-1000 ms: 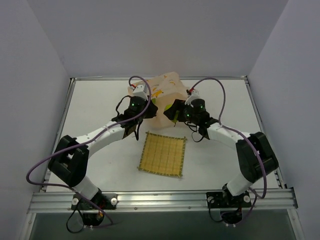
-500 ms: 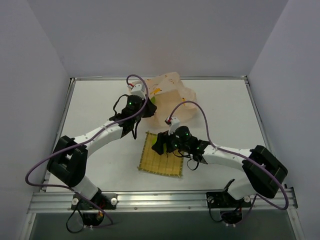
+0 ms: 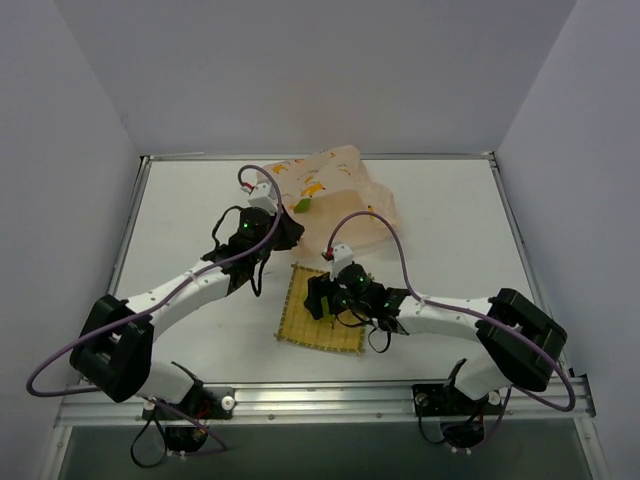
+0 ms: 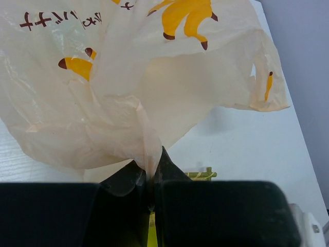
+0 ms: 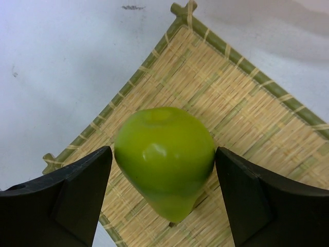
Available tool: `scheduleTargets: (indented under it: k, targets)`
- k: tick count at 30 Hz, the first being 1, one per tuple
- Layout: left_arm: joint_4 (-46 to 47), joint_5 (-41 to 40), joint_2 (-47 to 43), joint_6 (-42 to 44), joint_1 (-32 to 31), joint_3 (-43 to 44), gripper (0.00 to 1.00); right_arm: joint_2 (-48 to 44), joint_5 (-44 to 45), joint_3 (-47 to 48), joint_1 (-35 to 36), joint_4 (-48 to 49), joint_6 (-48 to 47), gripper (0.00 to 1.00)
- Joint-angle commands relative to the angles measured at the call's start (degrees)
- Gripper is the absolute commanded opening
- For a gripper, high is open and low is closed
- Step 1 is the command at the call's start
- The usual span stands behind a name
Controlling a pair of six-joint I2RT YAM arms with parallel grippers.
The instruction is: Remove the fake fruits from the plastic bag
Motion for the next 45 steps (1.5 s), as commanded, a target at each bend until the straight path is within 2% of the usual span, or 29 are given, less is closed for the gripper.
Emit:
scheduleTargets:
  k: [1, 4, 5, 7, 8, 9, 11, 14, 17, 22, 26, 31, 34, 37, 40, 45]
  targets:
    - [1.1, 0.2, -2.6, -0.5, 0.4, 1.2, 0.02, -5.2, 4.6, 3.7, -0.3, -2.1, -2.6, 0.77]
    - [0.8, 0.3, -3.3, -0.4, 0.4, 1.4, 0.02, -6.7, 4.9, 7.1, -1.7, -3.8, -3.5, 0.73]
    - [0.4, 0.2, -3.3, -0.4, 0.4, 1.4, 0.02, -6.8, 5.9, 8.2, -1.9, -5.1, -4.2, 0.67]
    - [-0.1, 0.2, -4.1, -0.2, 0.4, 1.3, 0.02, -6.9, 8.4, 10.2, -2.8, -5.0, -4.5, 0.49]
    - [-0.2, 0.2, -4.5, -0.2, 0.3, 1.2, 0.02, -6.7, 9.6, 10.8, -3.4, -4.5, -4.1, 0.29]
    - [-0.3, 0.2, -4.7, -0.2, 0.3, 1.2, 0.02, -5.4, 12.0, 11.5, -4.7, -4.0, -3.7, 0.19]
    - [-0.4, 0.2, -5.1, -0.2, 0.2, 1.0, 0.02, -3.3, 14.4, 12.8, -5.9, 1.2, -3.2, 0.08]
    - [-1.4, 0.2, -5.5, -0.1, 0.1, 0.3, 0.02, 3.9, 17.4, 15.6, -8.2, 7.1, -1.9, 0.0]
    - [-2.7, -0.5, -6.6, 0.0, 0.1, -1.0, 0.02, 11.7, 18.4, 19.9, -9.9, 12.3, -1.4, 0.0]
    - [-4.0, -2.3, -8.6, -0.1, -0.6, -3.2, 0.02, 22.9, 17.1, 26.9, -11.4, 17.3, -0.5, 0.05]
    - [-7.0, -4.1, -8.9, 0.3, -0.9, -3.9, 0.02, 30.2, 16.3, 34.2, -13.2, 21.4, 0.8, 0.21]
    - [-8.6, -5.5, -9.7, 0.0, -1.0, -5.5, 0.02, 37.3, 13.8, 41.5, -15.3, 21.6, 1.9, 0.4]
    - [-9.1, -5.8, -9.9, 0.0, -1.0, -5.4, 0.02, 41.6, 14.0, 47.1, -15.7, 18.7, 0.6, 0.65]
    - [-9.7, -5.7, -9.8, 0.1, -0.9, -4.8, 0.02, 46.1, 13.1, 53.4, -16.3, 16.1, -1.4, 0.78]
    - [-9.8, -5.3, -9.2, 0.2, -0.8, -4.4, 0.02, 51.0, 11.2, 60.4, -16.6, 11.9, -4.3, 0.88]
    - [-9.2, -4.8, -8.1, 0.1, -0.6, -4.1, 0.02, 58.4, 8.7, 69.1, -17.5, 6.8, -4.9, 0.93]
